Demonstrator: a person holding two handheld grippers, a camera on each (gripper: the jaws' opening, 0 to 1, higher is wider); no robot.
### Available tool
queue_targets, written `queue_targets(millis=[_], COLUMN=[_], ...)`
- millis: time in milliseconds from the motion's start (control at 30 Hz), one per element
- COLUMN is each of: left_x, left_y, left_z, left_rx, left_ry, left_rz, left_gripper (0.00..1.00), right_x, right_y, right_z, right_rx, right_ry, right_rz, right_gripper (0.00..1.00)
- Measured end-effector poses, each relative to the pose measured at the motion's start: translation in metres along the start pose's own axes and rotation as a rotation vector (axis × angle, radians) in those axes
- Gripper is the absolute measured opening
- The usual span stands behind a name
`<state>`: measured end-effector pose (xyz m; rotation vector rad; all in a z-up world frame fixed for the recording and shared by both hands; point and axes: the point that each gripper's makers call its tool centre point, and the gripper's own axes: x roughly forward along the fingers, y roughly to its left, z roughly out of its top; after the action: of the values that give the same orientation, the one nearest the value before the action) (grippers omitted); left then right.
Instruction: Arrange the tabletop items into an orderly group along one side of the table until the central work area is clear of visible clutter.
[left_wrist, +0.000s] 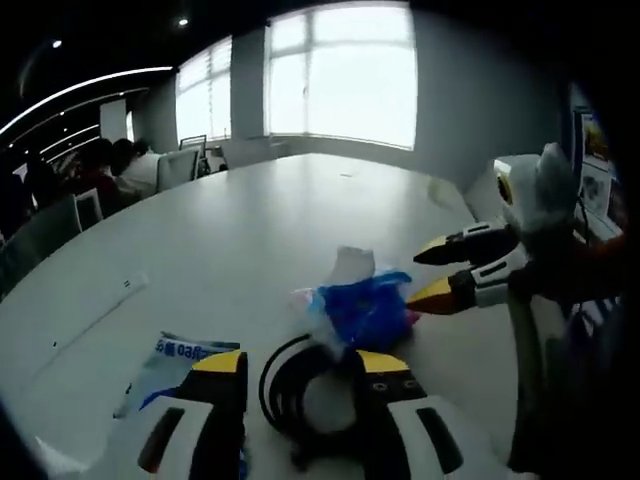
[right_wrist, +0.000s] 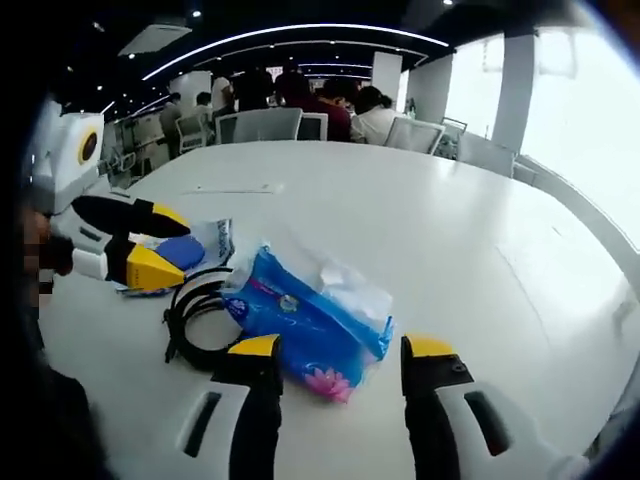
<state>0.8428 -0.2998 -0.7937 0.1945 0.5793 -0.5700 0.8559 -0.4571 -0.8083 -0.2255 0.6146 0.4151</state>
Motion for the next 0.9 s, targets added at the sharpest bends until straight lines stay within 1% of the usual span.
queue_targets(millis=[67, 200, 233, 267, 333, 367, 500, 533, 600, 667, 733, 800, 833, 900], left_x=[-0.009, -0.027, -0.033, -0.037, -0.047, -0.052, -0.064, -0.068, -0.074, -0.082, -0.087, -0.094, -0.098, -0.104], left_y=[0.009, 0.023, 0.025, 0.027, 0.035, 0.037, 0.046, 0.050, 0.053, 0.059, 0.063, 0.068, 0.071, 0.074], left_z=[-0.004, -0.013, -0.016, -0.018, -0.025, -0.027, -0.038, -0.041, -0.045, -0.054, -0.059, -0.065, -0.069, -0.075], left_rx=[-0.006, -0.034, -0.042, -0.048, -0.057, -0.063, -0.087, -0.097, -0.109, -0.119, -0.137, -0.147, -0.161, -0.180], left_ry=[0.001, 0.000, -0.001, 0.001, 0.013, 0.007, 0.017, 0.017, 0.020, 0.031, 0.030, 0.033, 0.038, 0.042], left_rz=[0.031, 0.099, 0.108, 0.118, 0.163, 0.169, 0.205, 0.221, 0.234, 0.261, 0.273, 0.293, 0.313, 0.332], left_gripper=[0.48, 0.54, 0.55, 0.56, 0.56, 0.56, 0.57, 0.57, 0.57, 0.57, 0.57, 0.58, 0.58, 0.59], right_x=[-0.001, 0.004, 0.003, 0.003, 0.006, 0.008, 0.010, 0.011, 0.012, 0.016, 0.020, 0.023, 0.024, 0.028], right_y=[0.008, 0.020, 0.026, 0.028, 0.036, 0.040, 0.053, 0.055, 0.062, 0.068, 0.074, 0.084, 0.090, 0.096], right_z=[0.008, 0.020, 0.025, 0.028, 0.033, 0.036, 0.047, 0.049, 0.053, 0.056, 0.058, 0.058, 0.056, 0.058], right_rx=[-0.011, -0.046, -0.064, -0.074, -0.096, -0.106, -0.129, -0.132, -0.145, -0.159, -0.165, -0.186, -0.205, -0.242], right_ry=[-0.008, -0.022, -0.028, -0.029, -0.035, -0.036, -0.044, -0.046, -0.048, -0.047, -0.044, -0.037, -0.014, -0.015], right_rz=[0.025, 0.068, 0.089, 0.094, 0.121, 0.135, 0.171, 0.178, 0.198, 0.220, 0.239, 0.287, 0.311, 0.329], right_gripper=[0.52, 0.59, 0.59, 0.60, 0.62, 0.62, 0.62, 0.62, 0.63, 0.64, 0.64, 0.64, 0.64, 0.64])
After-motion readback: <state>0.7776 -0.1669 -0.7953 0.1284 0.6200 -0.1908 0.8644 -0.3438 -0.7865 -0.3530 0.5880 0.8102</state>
